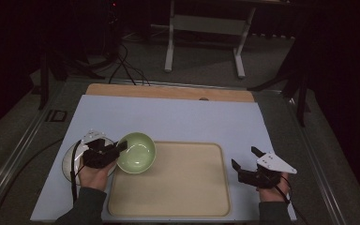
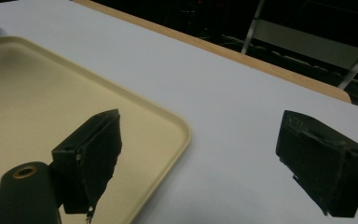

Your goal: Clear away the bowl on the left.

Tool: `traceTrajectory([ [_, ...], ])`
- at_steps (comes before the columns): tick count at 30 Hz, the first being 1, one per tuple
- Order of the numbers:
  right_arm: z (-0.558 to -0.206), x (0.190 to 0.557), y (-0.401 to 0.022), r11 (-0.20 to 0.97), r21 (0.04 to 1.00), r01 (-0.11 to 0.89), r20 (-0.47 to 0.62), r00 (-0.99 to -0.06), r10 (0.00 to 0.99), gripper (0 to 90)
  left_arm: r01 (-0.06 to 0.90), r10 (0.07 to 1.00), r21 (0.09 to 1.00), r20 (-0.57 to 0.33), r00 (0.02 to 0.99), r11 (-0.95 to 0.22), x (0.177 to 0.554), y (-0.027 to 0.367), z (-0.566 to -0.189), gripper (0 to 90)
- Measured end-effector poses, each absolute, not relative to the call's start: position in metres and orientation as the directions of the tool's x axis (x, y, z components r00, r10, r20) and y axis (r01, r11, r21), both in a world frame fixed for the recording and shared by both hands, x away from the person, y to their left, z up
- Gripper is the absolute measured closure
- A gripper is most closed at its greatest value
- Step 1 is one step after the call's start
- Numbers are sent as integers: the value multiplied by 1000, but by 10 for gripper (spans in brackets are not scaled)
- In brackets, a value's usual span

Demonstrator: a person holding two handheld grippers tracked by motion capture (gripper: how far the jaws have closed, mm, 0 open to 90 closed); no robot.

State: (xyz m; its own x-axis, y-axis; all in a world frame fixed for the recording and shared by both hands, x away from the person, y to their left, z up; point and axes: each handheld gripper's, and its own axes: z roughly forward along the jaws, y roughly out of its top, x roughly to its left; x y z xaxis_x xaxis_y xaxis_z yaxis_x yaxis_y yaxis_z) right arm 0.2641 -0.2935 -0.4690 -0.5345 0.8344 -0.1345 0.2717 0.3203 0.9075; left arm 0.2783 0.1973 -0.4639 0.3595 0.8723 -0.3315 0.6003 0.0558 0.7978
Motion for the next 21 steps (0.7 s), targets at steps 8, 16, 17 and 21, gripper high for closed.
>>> traceTrajectory([
  [8, -469, 264, -293, 322, 907, 272, -136, -534, 835, 137, 602, 870, 797, -330, 366, 49, 280, 194, -466, 817],
  [16, -469, 264, -293, 321, 906, 275, -134, -532, 836, 137, 605, 868, 795, -329, 372, 42, 281, 190, -468, 817],
  [17, -469, 264, -293, 321, 908, 271, -136, -532, 836, 137, 608, 865, 794, -327, 379, 34, 282, 188, -469, 817],
  [21, -469, 264, -294, 320, 908, 270, -137, -531, 837, 137, 607, 864, 795, -319, 390, 20, 283, 185, -470, 817],
])
